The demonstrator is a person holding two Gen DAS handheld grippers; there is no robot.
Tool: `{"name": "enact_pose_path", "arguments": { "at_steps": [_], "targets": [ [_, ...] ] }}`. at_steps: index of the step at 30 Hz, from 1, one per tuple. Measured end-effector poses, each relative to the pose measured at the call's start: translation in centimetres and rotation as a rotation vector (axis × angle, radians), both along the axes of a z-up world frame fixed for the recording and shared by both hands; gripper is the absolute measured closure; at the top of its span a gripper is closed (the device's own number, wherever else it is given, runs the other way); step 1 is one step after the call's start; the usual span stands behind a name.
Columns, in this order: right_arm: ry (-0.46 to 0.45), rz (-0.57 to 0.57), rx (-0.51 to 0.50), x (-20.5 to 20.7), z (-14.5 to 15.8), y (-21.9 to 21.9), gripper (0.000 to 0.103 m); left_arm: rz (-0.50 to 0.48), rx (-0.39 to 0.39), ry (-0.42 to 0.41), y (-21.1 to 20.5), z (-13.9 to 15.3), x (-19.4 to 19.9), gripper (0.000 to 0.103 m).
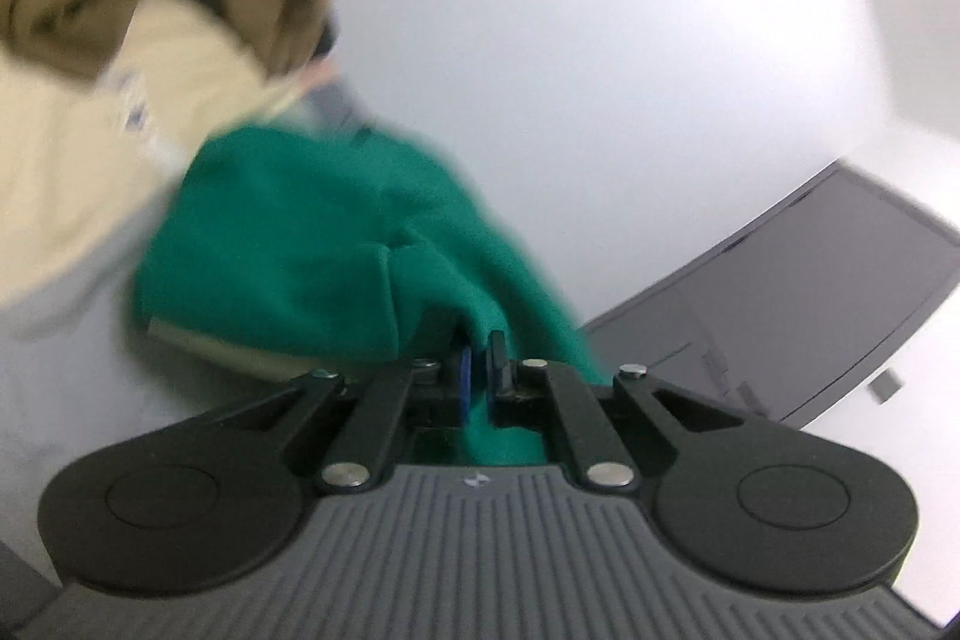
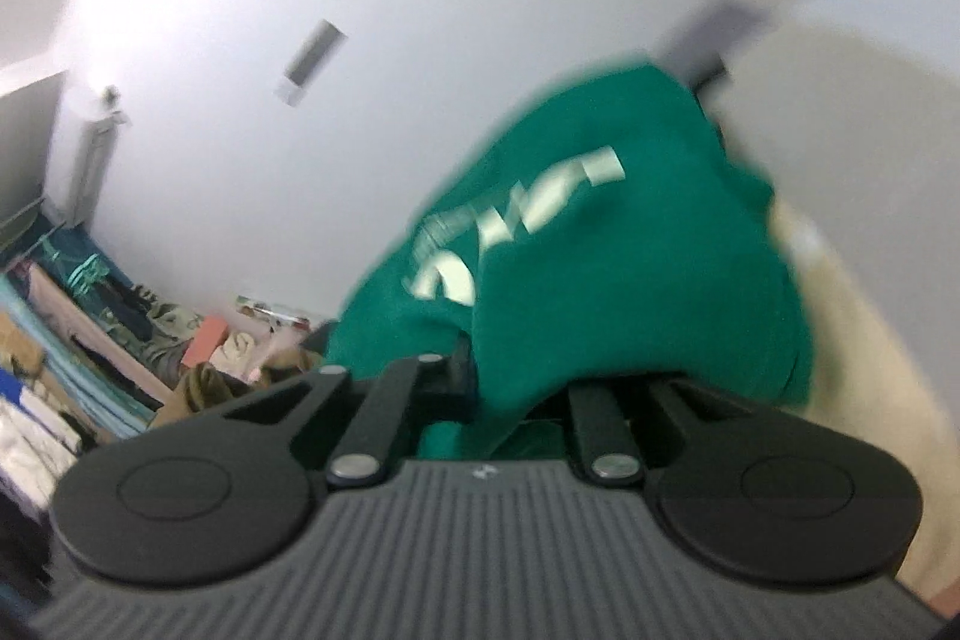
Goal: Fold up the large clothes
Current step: 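Grasp the green hoodie with the left tool while the right tool grasps it too, then lift the hoodie high with both tools and shake it out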
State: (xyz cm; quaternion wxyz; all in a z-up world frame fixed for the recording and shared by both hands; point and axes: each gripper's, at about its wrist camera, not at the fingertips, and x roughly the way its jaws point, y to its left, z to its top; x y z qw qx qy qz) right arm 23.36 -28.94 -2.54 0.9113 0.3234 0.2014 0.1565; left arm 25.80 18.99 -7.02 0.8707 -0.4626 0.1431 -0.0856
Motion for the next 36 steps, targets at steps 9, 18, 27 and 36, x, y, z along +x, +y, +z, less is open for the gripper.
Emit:
{"name": "enact_pose_path", "arguments": {
  "at_steps": [9,18,27,36],
  "targets": [
    [-0.201,0.040,-0.100,-5.2,4.0,-1.8,0.092,0.033,0.056,-0.181,0.8,6.5,-6.9,0.099],
    [-0.462,0.114,-0.108,-9.1,8.5,-3.5,0.094,0.028,0.115,-0.333,1.3,11.4,-16.4,0.099],
    [-0.169,0.124,-0.059,-2.0,5.8,-2.6,0.094,0.048,0.147,-0.158,1.7,8.6,-13.1,0.099],
    [0.184,0.107,0.021,4.8,-3.1,-2.6,0.092,0.089,0.191,0.108,1.8,1.4,-5.6,0.098]
  ]
}}
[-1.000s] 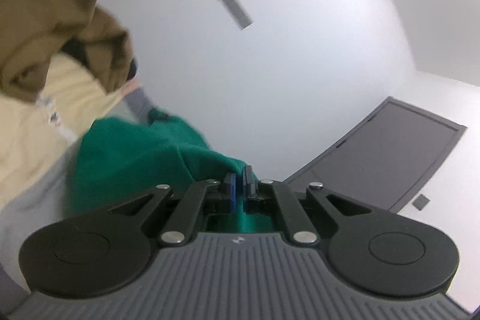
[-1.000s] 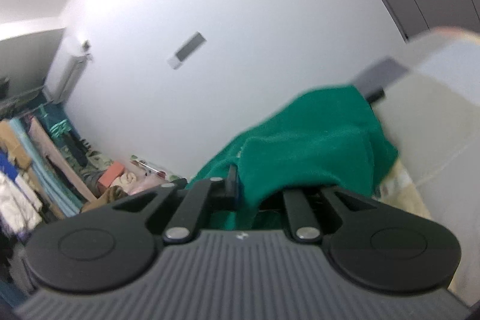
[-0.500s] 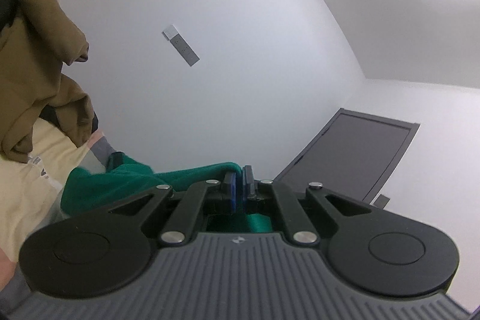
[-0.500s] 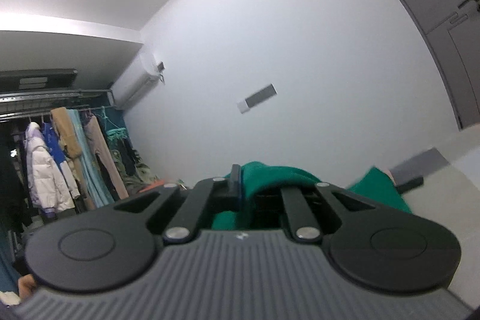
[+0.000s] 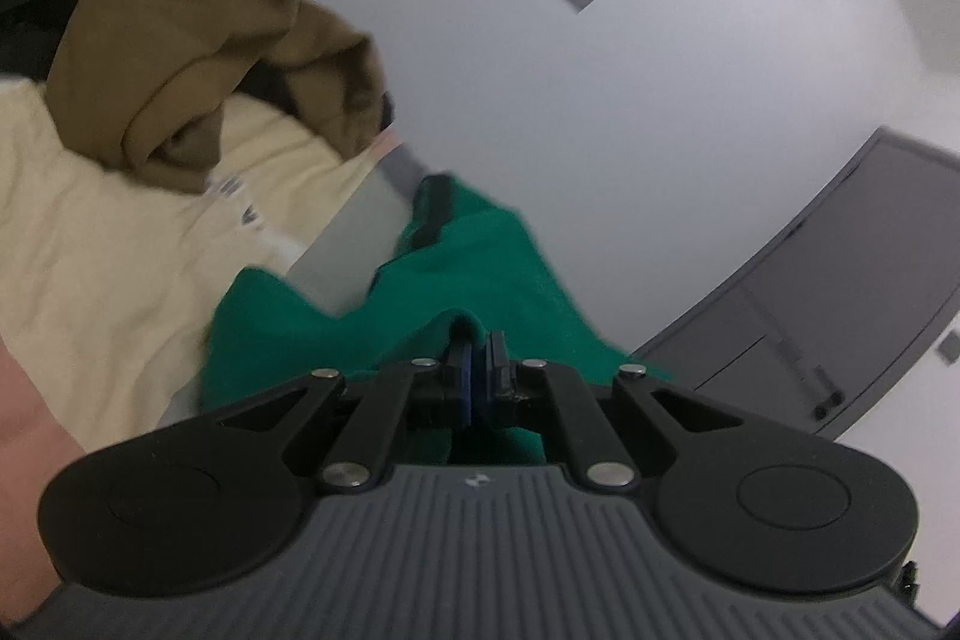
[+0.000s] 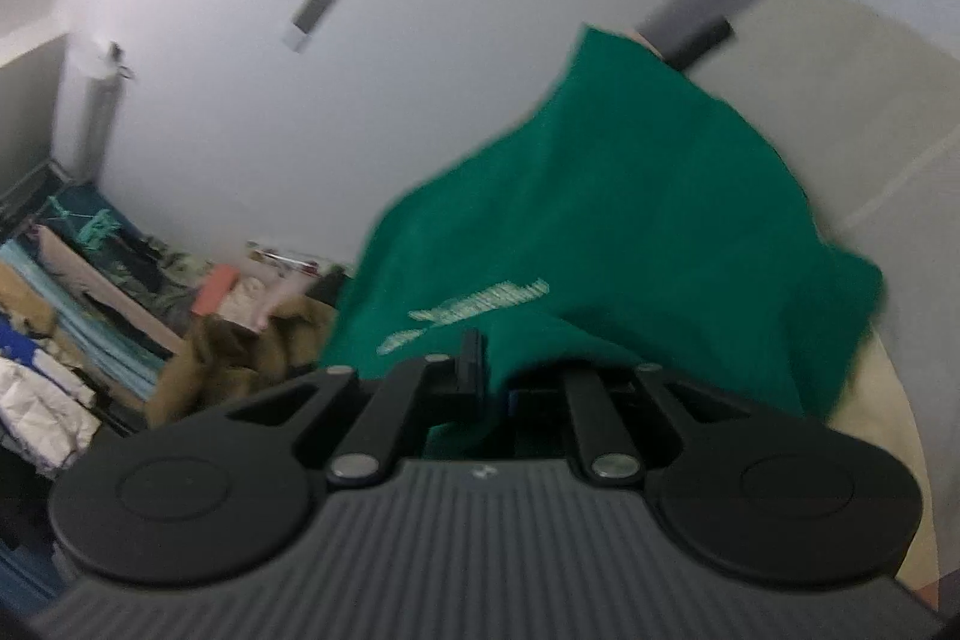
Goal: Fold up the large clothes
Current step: 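Lift the hoodie high with both tools and shake it out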
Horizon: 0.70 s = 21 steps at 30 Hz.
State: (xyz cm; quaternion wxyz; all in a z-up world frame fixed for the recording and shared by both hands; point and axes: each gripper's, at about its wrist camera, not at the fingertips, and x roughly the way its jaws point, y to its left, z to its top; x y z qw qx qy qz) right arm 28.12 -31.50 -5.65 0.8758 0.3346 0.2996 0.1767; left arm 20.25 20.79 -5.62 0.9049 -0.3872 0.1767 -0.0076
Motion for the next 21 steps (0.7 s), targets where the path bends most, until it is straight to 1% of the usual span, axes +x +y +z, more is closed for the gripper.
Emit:
{"name": "enact_pose_path", "arguments": {
  "at_steps": [3,4,5,6,7,8,9,10,14,16,18,21],
  "targets": [
    [0.007,0.019,0.011,-0.3,-0.3,-0.1,0.089,0.001,-0.006,0.020,0.3,-0.8,0.5,0.098],
    [0.006,0.023,0.031,-0.9,-0.1,-0.7,0.084,0.001,-0.016,0.024,0.6,-1.0,1.5,0.097],
    [0.007,0.025,0.061,-1.1,0.1,-1.1,0.075,-0.001,-0.031,0.029,0.8,-0.9,1.3,0.095],
    [0.006,0.028,0.101,-1.5,0.4,-1.3,0.068,-0.007,-0.043,0.029,0.9,-0.9,1.2,0.087],
    [0.001,0.031,0.138,-2.0,0.5,-1.5,0.047,-0.014,-0.054,0.023,1.0,-0.6,0.7,0.068],
    [-0.009,0.036,0.168,-2.4,0.7,-1.7,0.028,-0.020,-0.063,0.020,1.0,-0.4,0.3,0.054],
    [-0.024,0.050,0.196,-3.0,1.0,-1.7,0.022,-0.022,-0.069,0.019,1.0,-0.1,-0.2,0.036],
    [-0.030,0.060,0.201,-3.6,1.4,-1.7,0.020,-0.019,-0.070,0.014,0.7,0.3,-1.1,0.035],
    [-0.038,0.103,0.200,-5.9,2.3,-1.3,0.019,-0.042,-0.085,-0.004,-0.3,1.7,-3.8,0.031],
    [-0.036,0.114,0.188,-6.6,2.6,-1.0,0.019,-0.057,-0.070,-0.016,-1.1,2.4,-4.8,0.029],
    [-0.028,0.122,0.151,-6.7,2.7,-0.5,0.019,-0.074,-0.034,-0.031,-2.0,3.1,-5.5,0.027],
    [-0.012,0.111,0.067,-6.2,2.2,0.6,0.022,-0.115,-0.036,-0.025,-3.4,2.9,-5.8,0.024]
  ]
}}
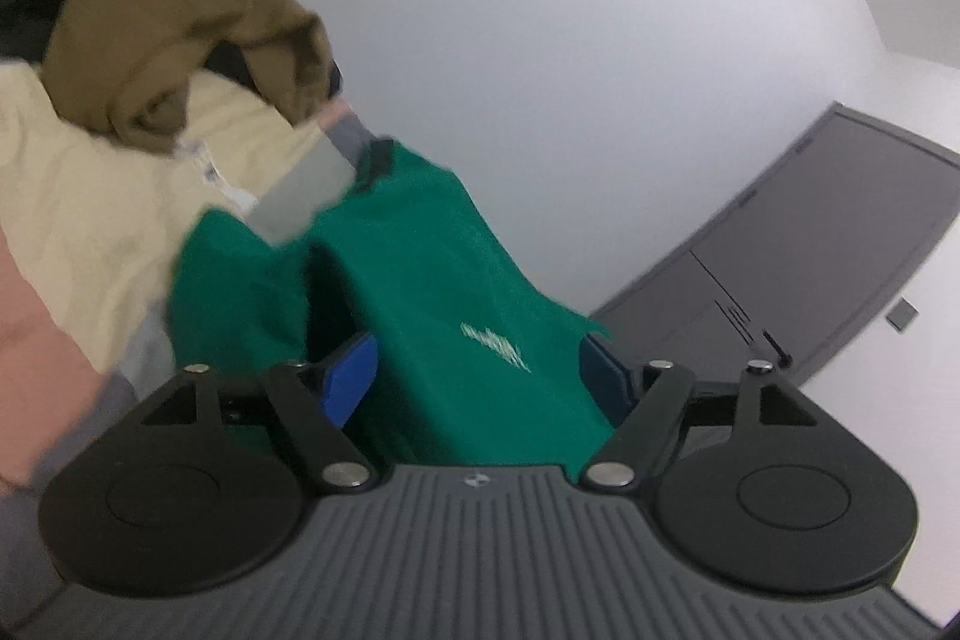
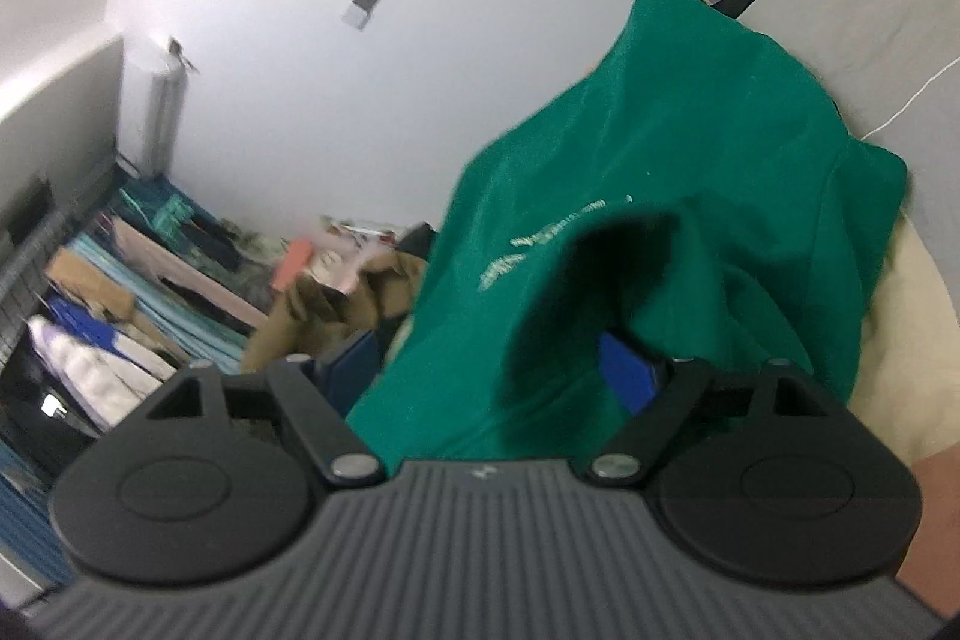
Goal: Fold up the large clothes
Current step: 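Lift the hoodie high with both tools and shake it out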
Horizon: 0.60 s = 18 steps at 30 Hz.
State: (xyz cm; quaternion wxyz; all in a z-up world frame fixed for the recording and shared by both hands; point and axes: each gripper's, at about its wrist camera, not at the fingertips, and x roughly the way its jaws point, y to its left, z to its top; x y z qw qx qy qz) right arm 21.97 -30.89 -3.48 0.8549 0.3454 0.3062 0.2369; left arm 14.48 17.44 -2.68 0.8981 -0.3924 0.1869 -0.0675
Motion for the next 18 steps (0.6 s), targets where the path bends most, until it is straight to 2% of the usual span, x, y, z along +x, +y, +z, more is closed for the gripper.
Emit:
{"name": "enact_pose_path", "arguments": {
  "at_steps": [3,5,9,12,15,17,18],
  "targets": [
    [0.017,-0.043,-0.172,1.1,-0.6,1.5,0.022,-0.032,-0.011,0.046,-1.0,-1.2,0.7,0.024],
    [0.032,-0.027,-0.185,2.0,-1.5,2.2,0.019,-0.045,-0.024,0.083,-1.5,-2.1,1.5,0.024],
    [0.043,0.057,-0.044,3.1,-2.3,2.6,0.019,-0.106,-0.069,0.127,-2.3,-4.0,2.9,0.024],
    [-0.013,0.113,0.109,2.6,-1.6,1.8,0.019,-0.215,-0.162,0.151,-3.1,-5.5,4.2,0.024],
    [-0.071,0.186,0.238,2.0,-0.8,1.3,0.019,-0.259,-0.190,0.114,-3.6,-5.8,4.7,0.025],
    [-0.086,0.210,0.244,1.8,-0.6,1.4,0.019,-0.273,-0.202,0.081,-3.6,-5.6,4.8,0.026],
    [-0.079,0.214,0.219,1.9,-0.7,1.7,0.019,-0.277,-0.204,0.066,-3.5,-5.4,4.7,0.033]
  ]
}}
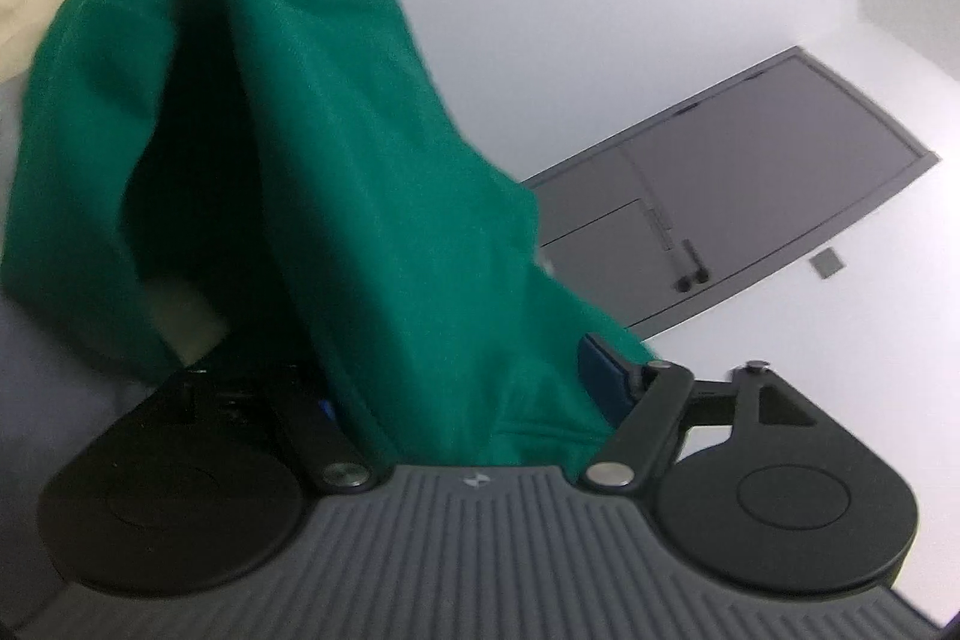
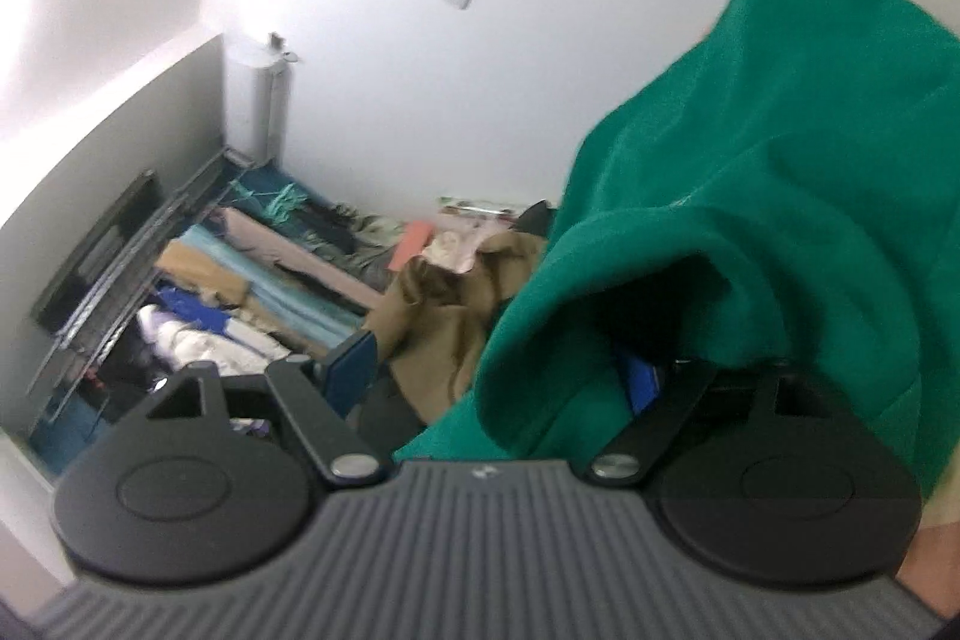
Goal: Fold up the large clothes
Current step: 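Lift the hoodie high with both tools and shake it out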
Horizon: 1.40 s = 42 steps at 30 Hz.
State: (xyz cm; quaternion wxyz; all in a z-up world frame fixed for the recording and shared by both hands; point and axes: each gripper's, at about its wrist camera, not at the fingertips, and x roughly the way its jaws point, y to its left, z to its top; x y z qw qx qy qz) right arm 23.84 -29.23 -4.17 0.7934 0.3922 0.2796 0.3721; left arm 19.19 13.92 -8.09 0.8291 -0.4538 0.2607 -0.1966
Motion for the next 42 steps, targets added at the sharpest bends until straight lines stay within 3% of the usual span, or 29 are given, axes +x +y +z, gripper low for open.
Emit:
{"name": "enact_pose_path", "arguments": {
  "at_steps": [4,5,6,8,10,12,14,17,25,31,35,42],
  "targets": [
    [0.087,-0.041,-0.201,0.4,-1.8,1.4,0.022,0.002,0.017,-0.002,-0.1,-0.3,0.5,0.042],
    [0.097,-0.060,-0.229,0.5,-2.3,1.7,0.029,0.005,0.029,0.009,-0.3,-0.5,0.8,0.046],
    [0.099,-0.073,-0.251,0.5,-2.6,1.8,0.034,0.014,0.047,0.016,-0.6,-0.7,1.0,0.058],
    [0.077,-0.096,-0.307,0.3,-2.5,2.3,0.055,0.036,0.083,0.017,-0.8,-0.9,1.0,0.076],
    [0.026,-0.095,-0.333,-0.5,-1.6,2.5,0.061,0.044,0.088,0.004,-1.0,-0.6,0.6,0.090],
    [-0.054,-0.093,-0.359,-2.0,0.0,2.5,0.068,0.042,0.084,-0.073,-1.0,0.5,-0.8,0.093],
    [-0.123,-0.089,-0.372,-3.2,1.3,2.7,0.076,0.032,0.109,-0.203,-1.4,2.4,-2.8,0.094],
    [-0.240,-0.108,-0.396,-5.6,3.9,2.7,0.080,0.031,0.117,-0.311,-1.8,5.0,-5.4,0.095],
    [-0.423,-0.135,-0.353,-9.5,12.1,1.2,0.081,0.086,0.098,-0.413,-1.6,10.6,-10.4,0.095],
    [-0.503,-0.135,-0.337,-10.1,19.4,0.8,0.081,0.083,0.094,-0.487,-2.0,17.4,-13.1,0.095],
    [-0.597,-0.130,-0.323,-11.0,25.6,1.1,0.081,0.086,0.119,-0.560,-2.7,24.8,-15.0,0.095],
    [-0.776,-0.134,-0.254,-12.7,37.1,0.8,0.081,0.076,0.185,-0.766,-3.4,38.6,-18.0,0.095]
  ]
}}
